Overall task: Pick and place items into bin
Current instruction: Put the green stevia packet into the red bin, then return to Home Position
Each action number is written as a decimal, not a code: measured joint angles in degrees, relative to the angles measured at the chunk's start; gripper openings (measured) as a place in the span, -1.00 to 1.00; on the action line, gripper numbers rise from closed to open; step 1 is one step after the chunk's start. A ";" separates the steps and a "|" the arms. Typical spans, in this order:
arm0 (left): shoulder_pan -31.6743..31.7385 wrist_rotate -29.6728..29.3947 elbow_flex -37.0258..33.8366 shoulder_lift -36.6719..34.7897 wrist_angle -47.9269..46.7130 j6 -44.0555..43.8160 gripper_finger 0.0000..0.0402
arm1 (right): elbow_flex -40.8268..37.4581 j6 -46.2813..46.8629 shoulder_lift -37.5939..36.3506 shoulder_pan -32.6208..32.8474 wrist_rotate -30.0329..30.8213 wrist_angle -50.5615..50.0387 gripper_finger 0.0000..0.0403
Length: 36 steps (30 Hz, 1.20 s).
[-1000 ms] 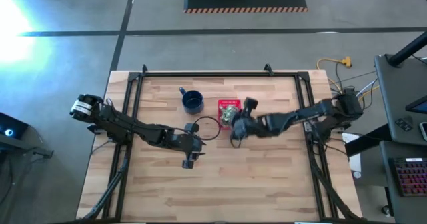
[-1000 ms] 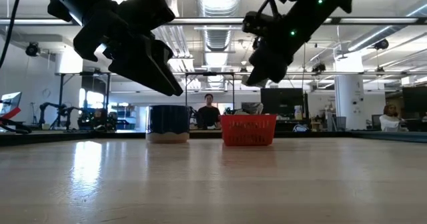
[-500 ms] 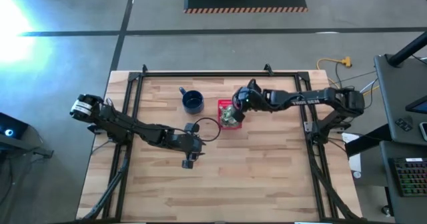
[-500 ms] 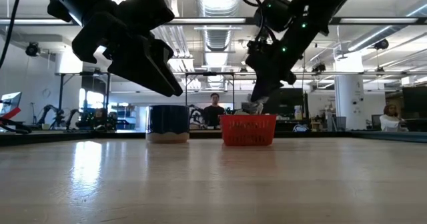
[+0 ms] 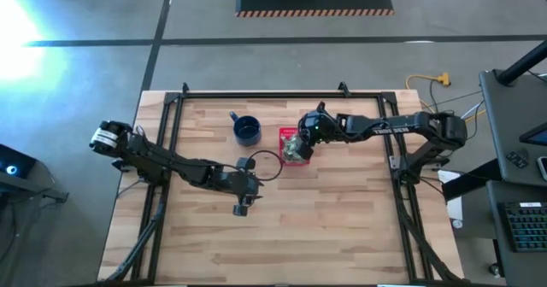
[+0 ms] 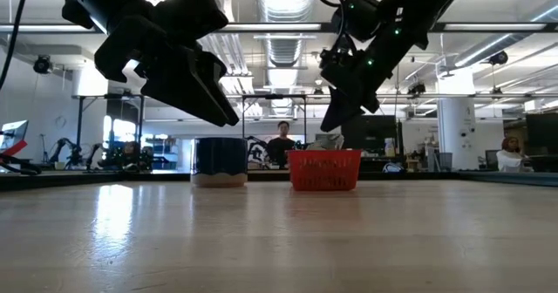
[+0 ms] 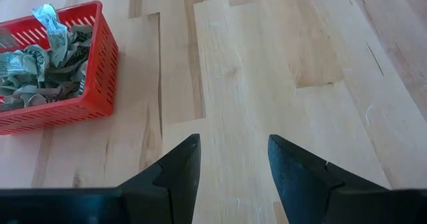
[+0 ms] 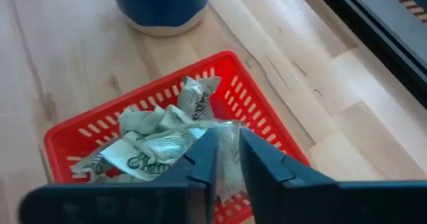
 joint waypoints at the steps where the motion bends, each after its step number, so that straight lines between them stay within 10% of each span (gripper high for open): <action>1: 0.00 0.00 0.00 0.00 0.00 0.00 -0.20 | 0.00 -0.24 0.00 0.02 -0.01 0.04 -0.72; 18: 0.06 -0.47 2.38 -1.15 3.51 3.36 -0.20 | -0.29 -16.99 -7.58 3.67 -13.44 1.23 -0.13; 25: 3.49 -19.96 3.80 -7.27 4.88 3.11 -0.20 | -4.39 -19.12 -20.02 6.33 -13.09 1.14 -0.16; 36: 11.19 -1.09 -0.55 -12.37 22.41 18.31 -0.20 | -20.56 -16.22 -45.53 7.53 -13.31 2.20 -0.19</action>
